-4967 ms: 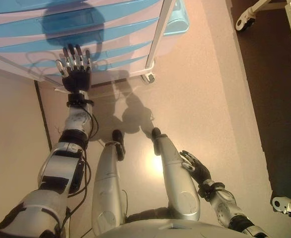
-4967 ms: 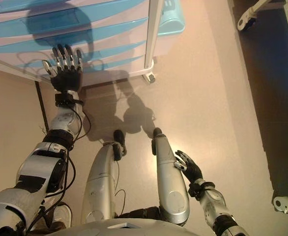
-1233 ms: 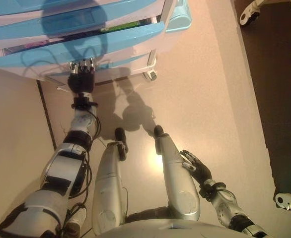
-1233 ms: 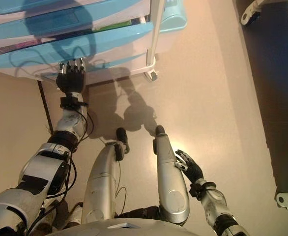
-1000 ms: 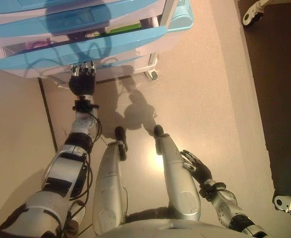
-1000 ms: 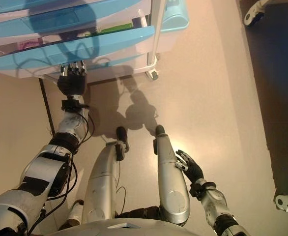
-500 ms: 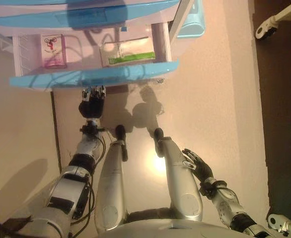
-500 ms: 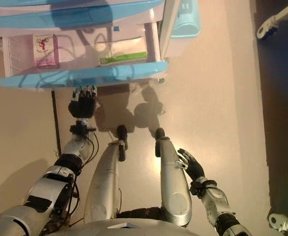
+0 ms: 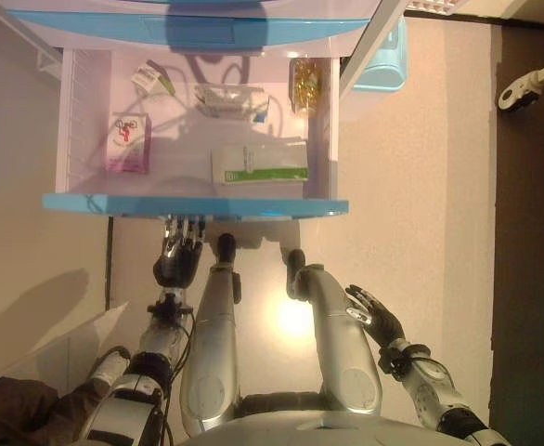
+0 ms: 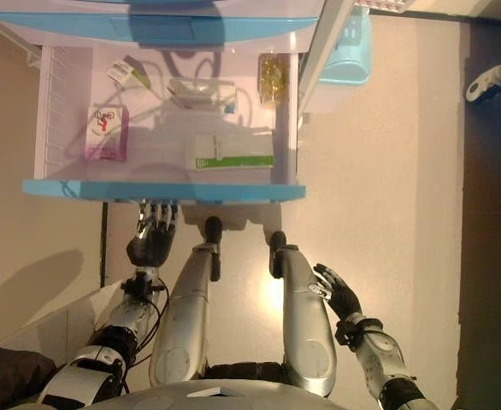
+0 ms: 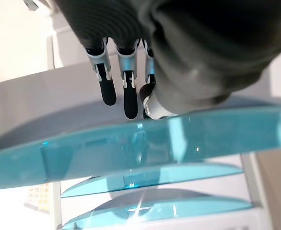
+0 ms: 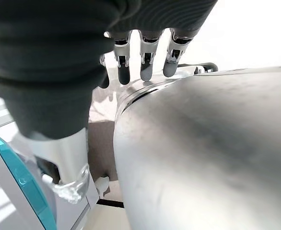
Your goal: Open the drawer and pick up the medicine
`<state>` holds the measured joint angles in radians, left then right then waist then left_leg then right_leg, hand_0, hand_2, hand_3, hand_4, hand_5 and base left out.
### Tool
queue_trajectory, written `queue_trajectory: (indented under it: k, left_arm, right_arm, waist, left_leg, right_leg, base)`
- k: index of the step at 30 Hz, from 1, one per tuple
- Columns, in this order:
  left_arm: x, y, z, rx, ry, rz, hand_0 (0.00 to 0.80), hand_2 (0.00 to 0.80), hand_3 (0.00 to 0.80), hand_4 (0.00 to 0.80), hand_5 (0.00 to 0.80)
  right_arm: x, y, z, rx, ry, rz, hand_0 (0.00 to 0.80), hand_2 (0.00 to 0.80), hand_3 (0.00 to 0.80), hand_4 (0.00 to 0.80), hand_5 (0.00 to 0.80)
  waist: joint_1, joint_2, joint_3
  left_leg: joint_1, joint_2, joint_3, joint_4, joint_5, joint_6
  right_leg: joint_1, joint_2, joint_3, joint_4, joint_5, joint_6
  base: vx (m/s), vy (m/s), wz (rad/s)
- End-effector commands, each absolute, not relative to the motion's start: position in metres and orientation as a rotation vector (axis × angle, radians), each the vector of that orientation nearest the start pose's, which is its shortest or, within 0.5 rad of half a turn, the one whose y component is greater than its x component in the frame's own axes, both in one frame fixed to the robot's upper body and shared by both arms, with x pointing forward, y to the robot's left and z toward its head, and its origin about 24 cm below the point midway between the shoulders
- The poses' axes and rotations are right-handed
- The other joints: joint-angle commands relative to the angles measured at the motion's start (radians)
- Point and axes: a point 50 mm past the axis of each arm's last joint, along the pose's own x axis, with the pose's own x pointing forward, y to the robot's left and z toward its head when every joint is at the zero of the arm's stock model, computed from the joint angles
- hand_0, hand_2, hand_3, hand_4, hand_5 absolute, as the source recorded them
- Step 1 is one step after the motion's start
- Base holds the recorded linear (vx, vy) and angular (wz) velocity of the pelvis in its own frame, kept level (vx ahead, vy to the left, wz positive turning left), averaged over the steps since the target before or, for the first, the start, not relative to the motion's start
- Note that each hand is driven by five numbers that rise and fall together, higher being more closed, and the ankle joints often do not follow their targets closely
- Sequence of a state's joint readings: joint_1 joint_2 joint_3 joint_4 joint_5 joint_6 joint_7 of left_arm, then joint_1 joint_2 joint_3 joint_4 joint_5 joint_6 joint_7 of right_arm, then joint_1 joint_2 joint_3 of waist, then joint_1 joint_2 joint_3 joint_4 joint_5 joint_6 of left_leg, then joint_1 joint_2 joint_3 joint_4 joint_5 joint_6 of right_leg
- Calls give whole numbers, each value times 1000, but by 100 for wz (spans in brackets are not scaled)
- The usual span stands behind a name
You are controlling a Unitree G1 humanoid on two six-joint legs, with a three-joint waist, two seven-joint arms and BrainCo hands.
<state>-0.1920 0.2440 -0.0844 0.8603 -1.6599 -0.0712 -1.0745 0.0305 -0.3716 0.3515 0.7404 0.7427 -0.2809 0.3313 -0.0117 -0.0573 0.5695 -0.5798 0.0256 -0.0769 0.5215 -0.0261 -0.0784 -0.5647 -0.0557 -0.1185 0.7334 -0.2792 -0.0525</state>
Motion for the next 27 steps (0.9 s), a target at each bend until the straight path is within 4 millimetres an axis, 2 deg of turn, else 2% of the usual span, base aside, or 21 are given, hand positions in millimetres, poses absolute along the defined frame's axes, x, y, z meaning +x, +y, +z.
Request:
queue_trajectory:
  k: [1,7,15,16,17,23,27]
  left_arm:
    - [211,208,-58,-1322,-172,-285,800,800,800,800,800]
    - [183,208,-82,-1342,-3,-191,800,800,800,800,800]
    - [153,218,-100,-1387,78,-2,800,800,800,800,800]
    - [150,219,-102,-1387,97,26,424,424,424,424,424]
    - [147,220,-105,-1388,120,52,0,0,0,0,0]
    - [123,227,-126,-1340,333,278,0,0,0,0,0]
    - [114,233,-132,-1237,413,350,0,0,0,0,0]
  right_arm:
    - [164,-195,-88,310,490,253,0,0,0,0,0]
    - [157,-199,-92,307,504,234,0,0,0,0,0]
    - [144,-208,-96,287,516,212,0,0,0,0,0]
    - [143,-209,-97,287,517,208,0,0,0,0,0]
    - [142,-210,-97,288,519,203,0,0,0,0,0]
    - [136,-217,-102,281,544,131,0,0,0,0,0]
    - [134,-236,-106,152,561,-89,0,0,0,0,0]
  waist:
    - [13,-2,-50]
    - [27,6,-50]
    - [37,30,-50]
    - [38,33,-50]
    - [40,35,-50]
    - [39,43,-50]
    - [35,49,-50]
  left_leg:
    - [38,-66,78,-17,-103,127]
    - [51,-68,72,-23,-97,127]
    - [51,-78,68,-9,-96,130]
    - [51,-80,67,-5,-97,131]
    - [50,-82,65,-1,-98,131]
    - [68,-90,69,15,-102,134]
    - [91,-90,75,8,-103,135]
  right_leg:
    - [6,23,-43,61,-36,-4]
    - [20,14,-56,60,-37,-2]
    - [26,1,-66,66,-41,-5]
    - [26,-1,-66,68,-42,-5]
    - [27,-2,-66,70,-42,-6]
    - [39,-10,-67,83,-43,-5]
    - [56,-16,-62,73,-37,-1]
  base:
    - [23,-27,11]
    - [13,0,9]
    - [18,28,7]
    - [26,19,5]
    - [30,19,4]
    - [45,7,7]
    - [47,8,1]
